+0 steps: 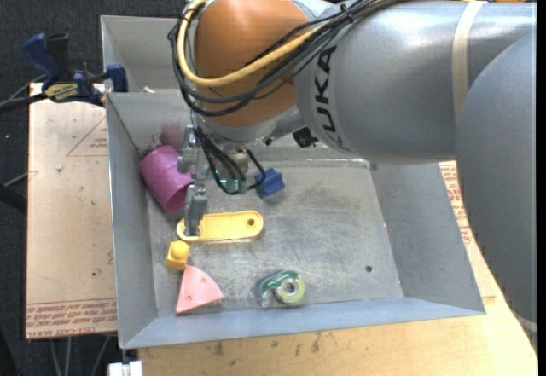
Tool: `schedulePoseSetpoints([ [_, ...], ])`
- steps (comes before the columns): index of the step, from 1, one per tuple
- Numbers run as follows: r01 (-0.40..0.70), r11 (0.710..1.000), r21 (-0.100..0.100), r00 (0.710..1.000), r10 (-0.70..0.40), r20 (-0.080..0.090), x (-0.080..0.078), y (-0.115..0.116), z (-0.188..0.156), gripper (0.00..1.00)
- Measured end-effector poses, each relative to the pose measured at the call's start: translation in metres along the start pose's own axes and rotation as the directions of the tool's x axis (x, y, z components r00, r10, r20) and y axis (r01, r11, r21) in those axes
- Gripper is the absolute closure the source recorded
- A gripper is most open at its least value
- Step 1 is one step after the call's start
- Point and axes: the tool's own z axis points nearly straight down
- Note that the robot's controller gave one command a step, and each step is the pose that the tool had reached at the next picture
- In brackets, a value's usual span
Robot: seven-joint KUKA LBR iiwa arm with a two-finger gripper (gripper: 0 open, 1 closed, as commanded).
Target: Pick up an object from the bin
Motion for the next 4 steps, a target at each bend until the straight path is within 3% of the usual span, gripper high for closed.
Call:
schedulePoseSetpoints([
  [1, -0.001, 1.0, 0.0, 1.0, 0.001, 0.001, -0.001, 0.0, -0.001, 0.0],
  [2, 0.027, 1.0, 0.001, 1.0, -0.027, -0.001, 0.02, -0.114, 0.147, 1.0],
  [3, 0.027, 1.0, 0.0, 1.0, -0.027, 0.0, 0.02, -0.113, 0.147, 0.0],
  [4, 0.027, 1.0, 0.0, 1.0, -0.027, 0.0, 0.02, -0.113, 0.147, 0.0],
])
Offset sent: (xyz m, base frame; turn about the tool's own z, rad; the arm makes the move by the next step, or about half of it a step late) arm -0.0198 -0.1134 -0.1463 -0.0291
